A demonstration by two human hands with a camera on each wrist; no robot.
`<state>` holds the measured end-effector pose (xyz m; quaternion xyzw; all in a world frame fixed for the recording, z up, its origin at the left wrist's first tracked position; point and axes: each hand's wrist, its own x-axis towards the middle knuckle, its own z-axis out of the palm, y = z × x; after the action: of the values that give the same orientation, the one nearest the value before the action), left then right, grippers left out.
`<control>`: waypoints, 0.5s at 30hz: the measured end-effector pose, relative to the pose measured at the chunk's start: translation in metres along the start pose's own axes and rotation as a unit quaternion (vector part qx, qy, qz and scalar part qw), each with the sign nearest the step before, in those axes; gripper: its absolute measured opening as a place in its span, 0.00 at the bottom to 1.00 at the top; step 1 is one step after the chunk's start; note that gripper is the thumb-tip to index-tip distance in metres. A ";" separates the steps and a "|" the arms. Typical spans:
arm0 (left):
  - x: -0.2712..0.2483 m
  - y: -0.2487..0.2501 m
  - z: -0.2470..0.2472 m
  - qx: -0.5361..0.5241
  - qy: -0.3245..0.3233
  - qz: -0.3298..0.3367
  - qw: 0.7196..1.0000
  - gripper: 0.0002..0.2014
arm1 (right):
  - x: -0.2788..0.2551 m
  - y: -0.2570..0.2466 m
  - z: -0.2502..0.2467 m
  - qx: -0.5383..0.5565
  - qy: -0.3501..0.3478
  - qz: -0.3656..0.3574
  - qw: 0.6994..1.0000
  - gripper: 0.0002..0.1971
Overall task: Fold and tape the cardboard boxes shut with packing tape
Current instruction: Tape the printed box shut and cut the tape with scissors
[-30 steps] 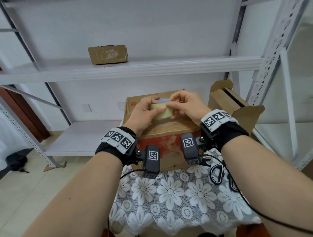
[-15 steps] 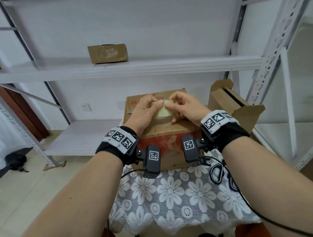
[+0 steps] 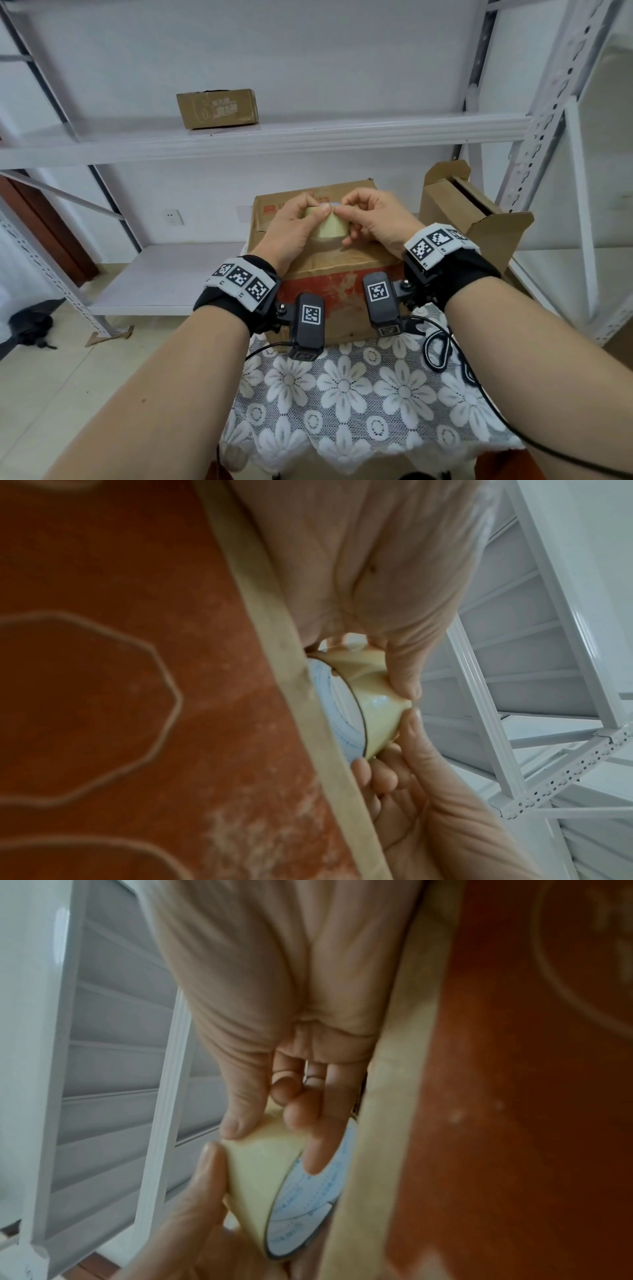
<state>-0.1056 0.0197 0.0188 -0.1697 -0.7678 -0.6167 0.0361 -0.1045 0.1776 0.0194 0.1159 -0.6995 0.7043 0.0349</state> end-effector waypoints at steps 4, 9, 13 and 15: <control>0.000 0.001 0.000 -0.006 -0.004 -0.003 1.000 0.09 | 0.000 0.001 -0.003 0.031 -0.025 -0.002 0.999 0.04; -0.002 -0.001 -0.002 -0.036 0.016 0.010 0.999 0.09 | -0.004 -0.002 -0.002 0.079 0.014 -0.010 0.997 0.08; 0.001 -0.005 -0.003 -0.057 0.030 0.014 0.998 0.10 | -0.005 0.000 0.003 0.033 0.096 -0.033 0.994 0.08; 0.002 -0.007 -0.004 -0.063 0.031 0.013 0.997 0.09 | -0.008 0.000 0.006 -0.002 0.112 -0.039 0.993 0.07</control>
<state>-0.1099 0.0154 0.0138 -0.1623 -0.7238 -0.6682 0.0574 -0.0962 0.1724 0.0180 0.0634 -0.6878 0.7094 0.1404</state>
